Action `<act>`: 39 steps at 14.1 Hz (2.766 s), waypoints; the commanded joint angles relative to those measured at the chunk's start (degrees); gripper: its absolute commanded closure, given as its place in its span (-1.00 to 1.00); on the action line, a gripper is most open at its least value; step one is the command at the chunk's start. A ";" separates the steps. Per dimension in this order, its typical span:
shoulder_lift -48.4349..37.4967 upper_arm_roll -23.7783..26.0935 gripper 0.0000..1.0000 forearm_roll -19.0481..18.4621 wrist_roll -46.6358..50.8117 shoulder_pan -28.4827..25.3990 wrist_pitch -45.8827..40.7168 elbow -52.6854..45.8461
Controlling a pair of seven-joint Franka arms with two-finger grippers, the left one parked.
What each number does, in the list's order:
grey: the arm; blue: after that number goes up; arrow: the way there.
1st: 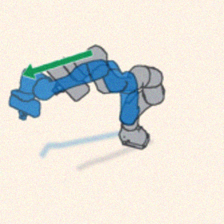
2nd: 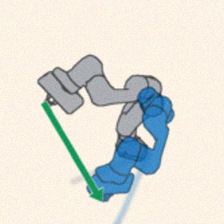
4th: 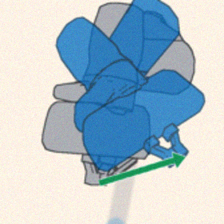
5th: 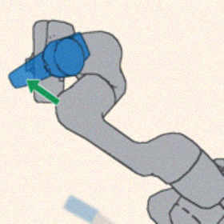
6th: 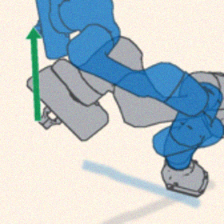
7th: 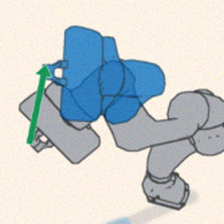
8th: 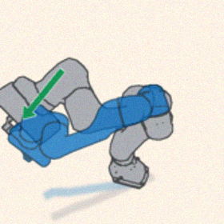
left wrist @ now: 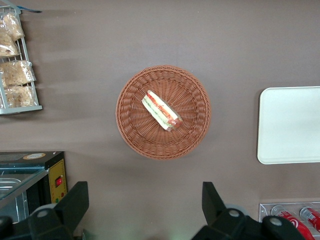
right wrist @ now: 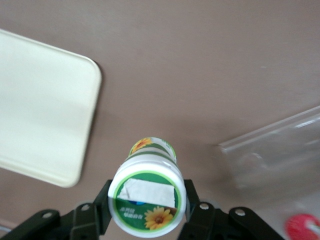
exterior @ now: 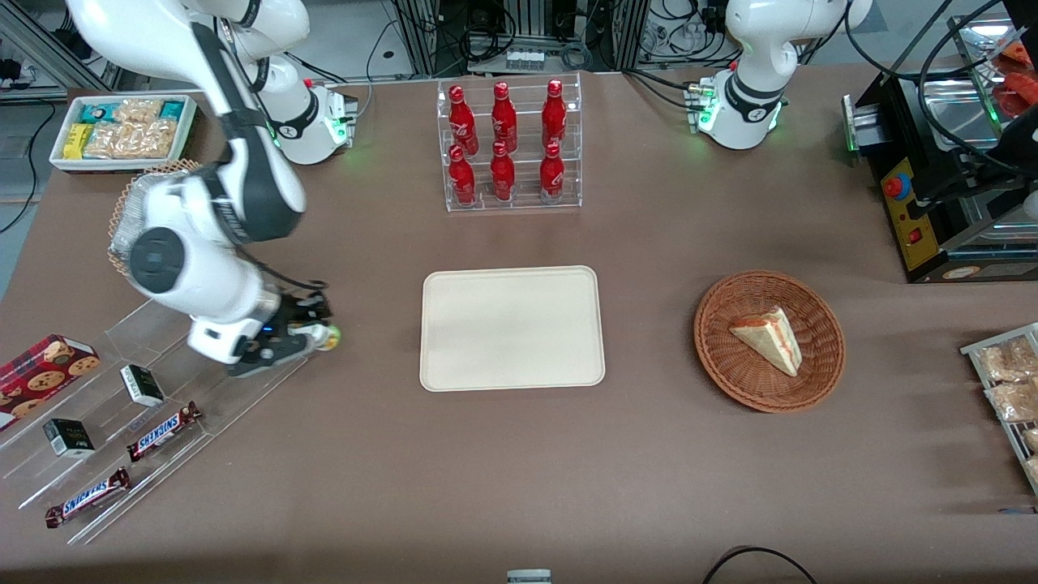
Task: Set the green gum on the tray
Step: 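Carry the gum canister with the right gripper over the cream tray, then lower the canister onto the tray and open the right gripper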
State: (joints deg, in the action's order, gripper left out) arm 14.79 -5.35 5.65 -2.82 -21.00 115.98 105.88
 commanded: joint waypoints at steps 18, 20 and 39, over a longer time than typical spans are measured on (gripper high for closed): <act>28.71 -0.81 1.00 0.24 53.01 -26.46 9.34 -25.19; 28.98 -0.81 1.00 0.15 52.92 -26.46 9.52 -25.02; 29.51 -0.81 -1.00 -1.78 48.44 -26.19 9.35 -24.66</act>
State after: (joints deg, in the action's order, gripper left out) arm 43.77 -5.96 4.64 46.91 -47.35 126.32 83.06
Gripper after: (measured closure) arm 0.000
